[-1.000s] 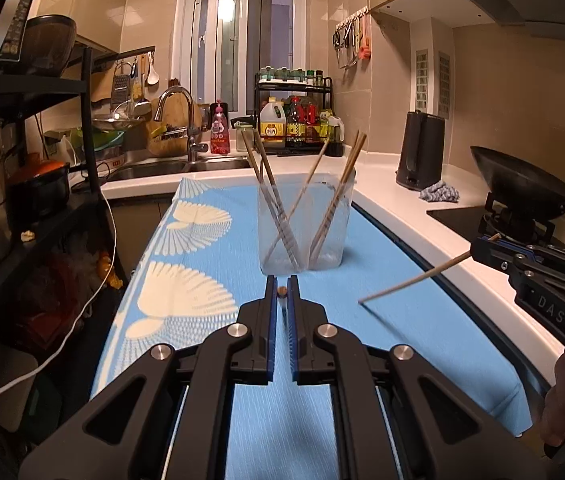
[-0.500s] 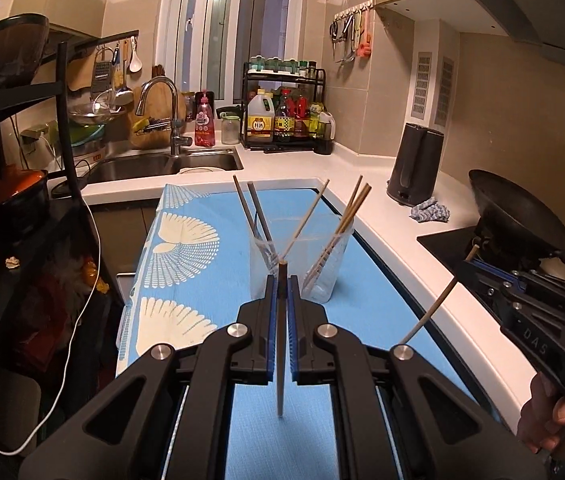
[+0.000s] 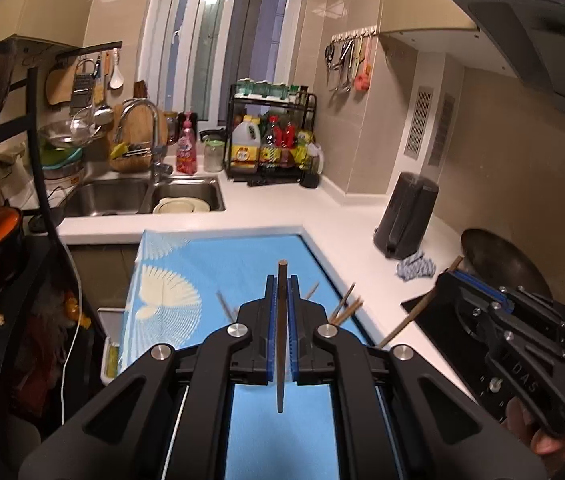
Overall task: Organize utensils
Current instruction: 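Lower both chopsticks into the clear holder and open both tools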
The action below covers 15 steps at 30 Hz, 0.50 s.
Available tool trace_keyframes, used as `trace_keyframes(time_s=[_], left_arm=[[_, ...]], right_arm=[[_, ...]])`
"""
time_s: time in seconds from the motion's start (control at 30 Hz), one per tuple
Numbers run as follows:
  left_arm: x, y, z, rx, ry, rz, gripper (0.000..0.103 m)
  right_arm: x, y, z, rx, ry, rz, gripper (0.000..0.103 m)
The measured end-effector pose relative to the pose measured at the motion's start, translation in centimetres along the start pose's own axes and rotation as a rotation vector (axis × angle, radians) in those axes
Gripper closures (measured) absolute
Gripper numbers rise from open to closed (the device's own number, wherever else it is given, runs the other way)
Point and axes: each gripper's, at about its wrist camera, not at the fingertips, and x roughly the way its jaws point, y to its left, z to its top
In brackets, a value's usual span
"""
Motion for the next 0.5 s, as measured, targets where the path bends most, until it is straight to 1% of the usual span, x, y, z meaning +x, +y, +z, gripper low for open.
trace_keyframes(time_s=[0.13,0.23,0.33,0.5], left_arm=[[1.3,-0.5,3.2,0.013,-0.057,-0.008,0.098],[3.4,-0.3,4.0,-0.003,-0.048,-0.019,0.098],[6.1,0.1,3.6,0.0,-0.025,-0.01,0.098],[10.5,0.4,1.6,0.033,0.036,-0.006,0.098]], right_arm=[[1.2,0.1,3.3,-0.019,-0.059,-0.003,0.098],[3.0,-0.3,4.2,-0.019,-0.062,-0.014,0.098],[5.7,-0.9,3.6,-0.017,-0.039,-0.026,0.098],[9.9,-2.1,1.0,0.005,0.024,-0.028,0.098]])
